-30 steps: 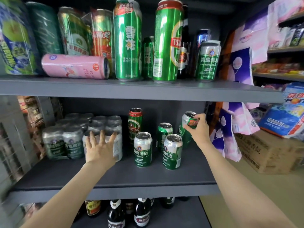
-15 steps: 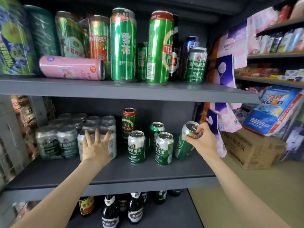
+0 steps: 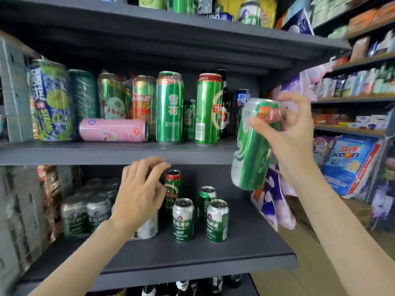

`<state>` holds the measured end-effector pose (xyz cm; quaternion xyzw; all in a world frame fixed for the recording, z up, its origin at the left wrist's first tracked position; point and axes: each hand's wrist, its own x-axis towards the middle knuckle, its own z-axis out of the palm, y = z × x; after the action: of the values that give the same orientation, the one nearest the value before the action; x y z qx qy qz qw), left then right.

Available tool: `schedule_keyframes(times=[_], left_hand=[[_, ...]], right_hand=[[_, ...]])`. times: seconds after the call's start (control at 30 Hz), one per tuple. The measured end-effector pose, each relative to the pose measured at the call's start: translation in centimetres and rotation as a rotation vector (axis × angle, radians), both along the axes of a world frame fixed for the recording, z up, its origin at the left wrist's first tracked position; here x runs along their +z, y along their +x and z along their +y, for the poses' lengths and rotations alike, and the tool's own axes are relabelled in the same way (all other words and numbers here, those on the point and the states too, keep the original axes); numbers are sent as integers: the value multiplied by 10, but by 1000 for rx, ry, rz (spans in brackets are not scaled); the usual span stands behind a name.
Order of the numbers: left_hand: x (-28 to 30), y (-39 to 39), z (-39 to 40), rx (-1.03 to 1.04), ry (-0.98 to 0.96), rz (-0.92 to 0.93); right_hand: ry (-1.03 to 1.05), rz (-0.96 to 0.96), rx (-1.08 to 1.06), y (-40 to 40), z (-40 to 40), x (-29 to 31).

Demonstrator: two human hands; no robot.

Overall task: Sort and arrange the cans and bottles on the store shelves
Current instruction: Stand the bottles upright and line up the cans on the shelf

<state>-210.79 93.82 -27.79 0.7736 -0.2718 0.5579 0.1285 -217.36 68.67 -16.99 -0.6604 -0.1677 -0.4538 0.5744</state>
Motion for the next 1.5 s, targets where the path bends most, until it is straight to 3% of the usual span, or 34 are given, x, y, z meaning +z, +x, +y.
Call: schedule_keyframes(times=[0.2,0.5,0.63,0.8,1.17,1.3,1.37,1.5], left_hand=[[61,13,-8,8,-179,89],[104,53,-58,146,-173,111],[102,61,-76,173,-82,8],[109,74,-85,245,70,-85],[110,86,-96,426,120,-99],[114,85,-98,404,170,-107],[116,84,-100,405,219,-95],[118,88,-100,411,253,-83]], right_hand=[[73,-18,-35,46,-4,70],[74,84,-4,128,-3,59],[9,292,146,143,-9,44],[-251,608,20,140,-38,4],[-502,544,-80,150,-7,19],[-423,310,-347,150,-42,37],[-533,401,-448,161,-64,43],[-657,534,-345,184,-78,45]])
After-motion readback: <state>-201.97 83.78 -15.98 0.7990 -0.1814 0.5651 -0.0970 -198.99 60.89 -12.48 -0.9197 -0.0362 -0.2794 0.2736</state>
